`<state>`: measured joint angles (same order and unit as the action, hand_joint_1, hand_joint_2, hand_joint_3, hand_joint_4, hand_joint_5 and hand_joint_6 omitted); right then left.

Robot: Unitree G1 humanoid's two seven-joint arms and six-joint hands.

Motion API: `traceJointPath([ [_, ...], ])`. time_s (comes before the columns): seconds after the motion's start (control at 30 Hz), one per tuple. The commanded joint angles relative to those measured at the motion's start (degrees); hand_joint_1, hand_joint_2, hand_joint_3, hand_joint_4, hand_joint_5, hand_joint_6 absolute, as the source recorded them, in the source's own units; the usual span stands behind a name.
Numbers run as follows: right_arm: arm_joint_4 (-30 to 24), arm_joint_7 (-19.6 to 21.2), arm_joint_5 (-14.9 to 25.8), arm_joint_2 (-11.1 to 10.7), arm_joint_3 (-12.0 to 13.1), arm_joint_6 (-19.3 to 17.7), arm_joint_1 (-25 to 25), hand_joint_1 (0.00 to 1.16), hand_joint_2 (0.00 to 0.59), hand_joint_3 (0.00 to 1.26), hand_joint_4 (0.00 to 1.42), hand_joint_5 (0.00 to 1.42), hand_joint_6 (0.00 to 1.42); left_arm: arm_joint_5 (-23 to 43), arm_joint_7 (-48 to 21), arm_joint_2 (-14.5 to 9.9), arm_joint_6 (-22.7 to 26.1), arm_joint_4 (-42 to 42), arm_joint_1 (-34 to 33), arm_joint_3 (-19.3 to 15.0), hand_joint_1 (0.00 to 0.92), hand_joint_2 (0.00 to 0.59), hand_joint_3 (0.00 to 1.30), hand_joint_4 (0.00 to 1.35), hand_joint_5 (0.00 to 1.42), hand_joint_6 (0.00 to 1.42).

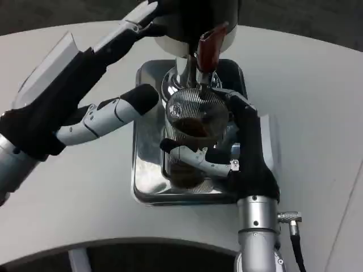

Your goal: Grasp the cup under the faucet to collect the drink, then remove the cup.

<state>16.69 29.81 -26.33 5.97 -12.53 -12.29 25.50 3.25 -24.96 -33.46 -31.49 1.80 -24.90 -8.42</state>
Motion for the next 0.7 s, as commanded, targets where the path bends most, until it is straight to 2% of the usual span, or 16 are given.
traceJointPath([
  [0.03, -4.26, -2.01, -0.5, 0.08, -0.78, 0.22, -1.55, 1.06, 0.095, 0.76, 0.94, 1.03, 1.41, 0.06, 0.05, 0.47, 0.1, 0.79, 0.73, 0.28, 0.0, 0.185, 0.1, 0.0, 0.14, 0.09],
  [0.4, -10.44, -8.14, -2.23, -1.22, -2.72, 3.24, -5.04, 1.06, 0.09, 0.76, 0.94, 1.03, 1.42, -1.29, 0.98, -0.08, 1.15, 4.39, 3.58, -1.45, 0.0, 0.183, 0.09, 0.0, 0.11, 0.07],
  [0.7, -15.79, -11.05, -2.5, -1.67, -3.56, 4.93, -9.52, 1.06, 0.09, 0.76, 0.94, 1.03, 1.41, -5.35, 3.71, -0.52, 4.41, 9.66, 12.59, -7.39, 0.0, 0.179, 0.02, 0.0, 0.03, 0.0],
])
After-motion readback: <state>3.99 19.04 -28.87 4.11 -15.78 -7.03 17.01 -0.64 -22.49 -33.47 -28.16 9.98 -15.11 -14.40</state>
